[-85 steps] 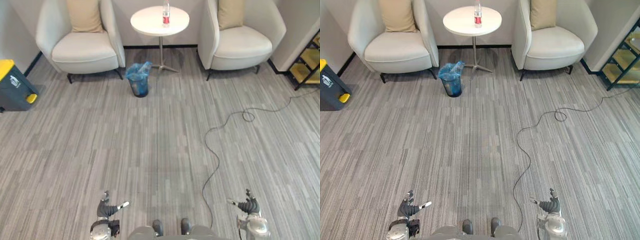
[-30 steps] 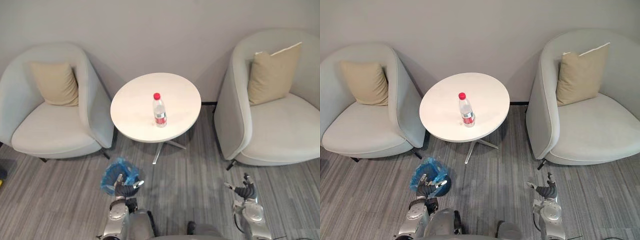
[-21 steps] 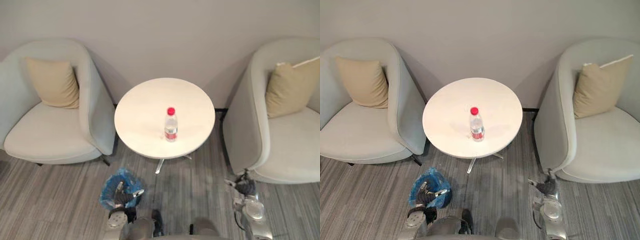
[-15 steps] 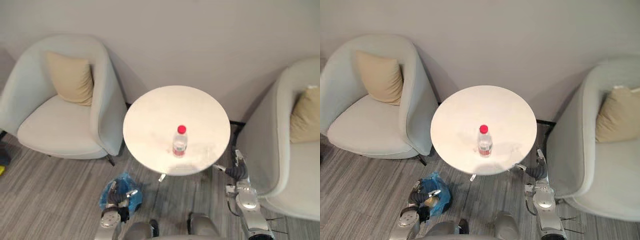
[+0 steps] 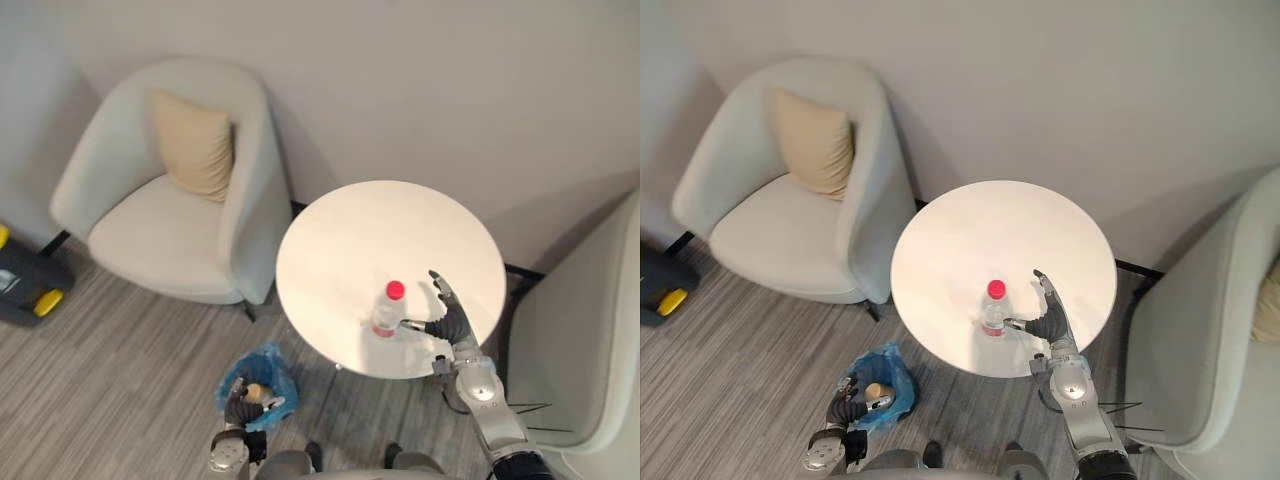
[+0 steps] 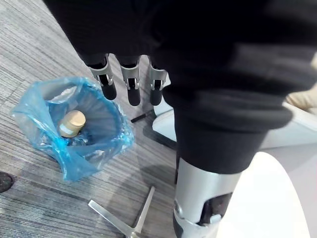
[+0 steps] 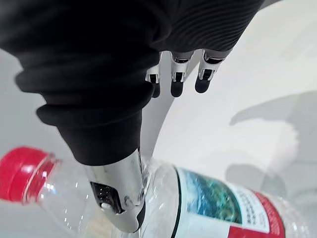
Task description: Gather rubbish on tea table into small bin, then transfer packed bag to large trash can.
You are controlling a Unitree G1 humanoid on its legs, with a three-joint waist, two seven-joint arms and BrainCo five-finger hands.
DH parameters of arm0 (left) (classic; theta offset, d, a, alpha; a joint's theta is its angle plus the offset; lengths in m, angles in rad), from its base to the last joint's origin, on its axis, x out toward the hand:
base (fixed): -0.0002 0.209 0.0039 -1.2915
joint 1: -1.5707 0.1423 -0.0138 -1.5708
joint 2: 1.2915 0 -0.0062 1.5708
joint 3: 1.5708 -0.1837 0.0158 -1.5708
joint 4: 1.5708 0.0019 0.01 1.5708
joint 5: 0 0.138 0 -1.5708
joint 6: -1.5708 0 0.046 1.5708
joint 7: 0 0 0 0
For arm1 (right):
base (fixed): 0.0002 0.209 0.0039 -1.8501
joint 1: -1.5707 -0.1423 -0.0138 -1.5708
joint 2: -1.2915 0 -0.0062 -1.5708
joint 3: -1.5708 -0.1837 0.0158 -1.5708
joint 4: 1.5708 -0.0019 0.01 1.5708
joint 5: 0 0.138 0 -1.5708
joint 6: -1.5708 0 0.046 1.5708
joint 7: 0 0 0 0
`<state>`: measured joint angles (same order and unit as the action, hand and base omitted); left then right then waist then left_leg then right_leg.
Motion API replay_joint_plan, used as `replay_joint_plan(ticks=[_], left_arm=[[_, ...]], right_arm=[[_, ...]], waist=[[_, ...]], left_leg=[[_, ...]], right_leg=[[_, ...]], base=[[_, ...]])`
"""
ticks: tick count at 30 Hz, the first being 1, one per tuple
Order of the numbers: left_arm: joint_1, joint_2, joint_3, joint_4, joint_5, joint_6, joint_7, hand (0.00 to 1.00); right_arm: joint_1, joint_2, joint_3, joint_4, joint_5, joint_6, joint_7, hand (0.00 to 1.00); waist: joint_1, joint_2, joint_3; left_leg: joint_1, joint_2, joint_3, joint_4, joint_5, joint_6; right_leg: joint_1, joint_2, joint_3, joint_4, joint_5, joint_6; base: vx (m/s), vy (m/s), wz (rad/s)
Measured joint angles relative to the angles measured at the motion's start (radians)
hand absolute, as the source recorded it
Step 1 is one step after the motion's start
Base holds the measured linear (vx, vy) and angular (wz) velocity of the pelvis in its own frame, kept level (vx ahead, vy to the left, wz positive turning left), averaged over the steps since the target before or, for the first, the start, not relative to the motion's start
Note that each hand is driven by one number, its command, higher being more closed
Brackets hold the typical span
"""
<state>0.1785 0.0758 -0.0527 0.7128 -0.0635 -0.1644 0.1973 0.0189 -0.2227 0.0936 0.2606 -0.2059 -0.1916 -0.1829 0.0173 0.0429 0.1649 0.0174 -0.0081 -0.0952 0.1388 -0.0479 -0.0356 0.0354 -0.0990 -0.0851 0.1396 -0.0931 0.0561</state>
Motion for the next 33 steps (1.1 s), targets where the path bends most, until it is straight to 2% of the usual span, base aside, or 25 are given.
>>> replay_joint_plan(ticks=[6,9,10,17,19,20,25,27,30,33], left_arm=[[0.000,-0.003,-0.030,0.009,0.016,0.000,0.000,0.00],[0.002,-0.001,-0.032,0.009,0.019,0.000,0.001,0.00],[0.007,-0.001,-0.033,0.009,0.019,0.000,0.001,0.00],[0.015,-0.003,-0.044,0.004,0.017,-0.001,0.008,0.00],[0.016,-0.003,-0.045,0.004,0.016,-0.001,0.014,0.00],[0.012,-0.004,-0.045,0.004,0.016,-0.001,0.020,0.00],[-0.017,-0.004,-0.045,0.004,0.015,-0.002,0.025,0.00],[-0.027,-0.004,-0.043,0.003,0.015,-0.003,0.026,0.00],[-0.029,-0.004,-0.038,0.004,0.015,-0.008,0.026,0.00],[-0.030,-0.004,-0.025,0.004,0.016,-0.009,0.025,0.00]], right_arm=[[-0.087,0.013,0.001,0.097,0.004,0.001,-0.054,0.00],[-0.134,0.034,0.001,0.150,0.012,0.003,-0.078,0.00],[-0.158,0.039,0.001,0.159,0.019,0.005,-0.085,1.00],[-0.318,0.018,0.001,0.270,0.082,0.011,-0.126,1.00],[-0.342,0.019,0.001,0.271,0.095,0.013,-0.127,1.00],[-0.353,0.017,0.001,0.274,0.103,0.015,-0.128,1.00],[-0.360,0.018,0.005,0.261,0.135,0.023,-0.127,1.00],[-0.347,0.014,0.003,0.207,0.135,0.025,-0.129,1.00],[-0.282,0.007,0.003,0.036,0.135,0.016,-0.128,1.00],[-0.196,0.008,0.003,-0.101,0.122,-0.005,-0.119,1.00]], waist=[[-0.002,0.024,0.016],[0.004,0.029,0.035],[0.006,0.036,0.040],[0.025,0.075,0.068],[0.025,0.073,0.076],[0.025,0.073,0.082],[0.029,0.067,0.087],[0.029,0.065,0.088],[0.027,0.058,0.092],[0.019,0.040,0.097]], left_leg=[[-0.024,-0.001,-0.095,-0.057,0.015,0.003],[-0.048,0.003,-0.101,-0.099,0.044,-0.011],[-0.067,0.002,-0.105,-0.106,0.052,-0.007],[-0.119,-0.005,-0.124,-0.127,0.059,-0.018],[-0.127,-0.004,-0.132,-0.123,0.067,-0.028],[-0.127,-0.004,-0.145,-0.120,0.093,-0.034],[-0.128,-0.012,-0.151,-0.119,0.104,-0.022],[-0.127,-0.014,-0.153,-0.119,0.104,-0.022],[-0.107,-0.014,-0.159,-0.118,0.104,-0.022],[-0.086,-0.028,-0.205,-0.103,0.104,-0.022]], right_leg=[[-0.005,0.002,-0.081,-0.015,0.003,0.002],[-0.035,0.004,-0.092,-0.022,0.028,0.004],[-0.053,0.004,-0.096,-0.021,0.031,0.009],[-0.132,-0.008,-0.097,0.015,0.031,0.009],[-0.146,-0.008,-0.099,0.031,0.024,0.007],[-0.146,-0.006,-0.106,0.042,0.020,0.007],[-0.173,-0.020,-0.107,0.111,-0.023,-0.002],[-0.177,-0.024,-0.107,0.126,-0.037,-0.003],[-0.158,-0.025,-0.108,0.136,-0.051,-0.007],[-0.119,-0.038,-0.146,0.154,-0.085,-0.010]], base=[[-0.13,0.004,0.45],[-0.22,0.013,0.17],[-0.18,0.017,0.11],[-0.09,0.006,0.06],[0.03,-0.024,0.07],[0.07,-0.037,0.10],[0.10,-0.041,0.06],[0.10,-0.045,0.06],[0.08,-0.058,0.07],[0.04,-0.076,0.40]])
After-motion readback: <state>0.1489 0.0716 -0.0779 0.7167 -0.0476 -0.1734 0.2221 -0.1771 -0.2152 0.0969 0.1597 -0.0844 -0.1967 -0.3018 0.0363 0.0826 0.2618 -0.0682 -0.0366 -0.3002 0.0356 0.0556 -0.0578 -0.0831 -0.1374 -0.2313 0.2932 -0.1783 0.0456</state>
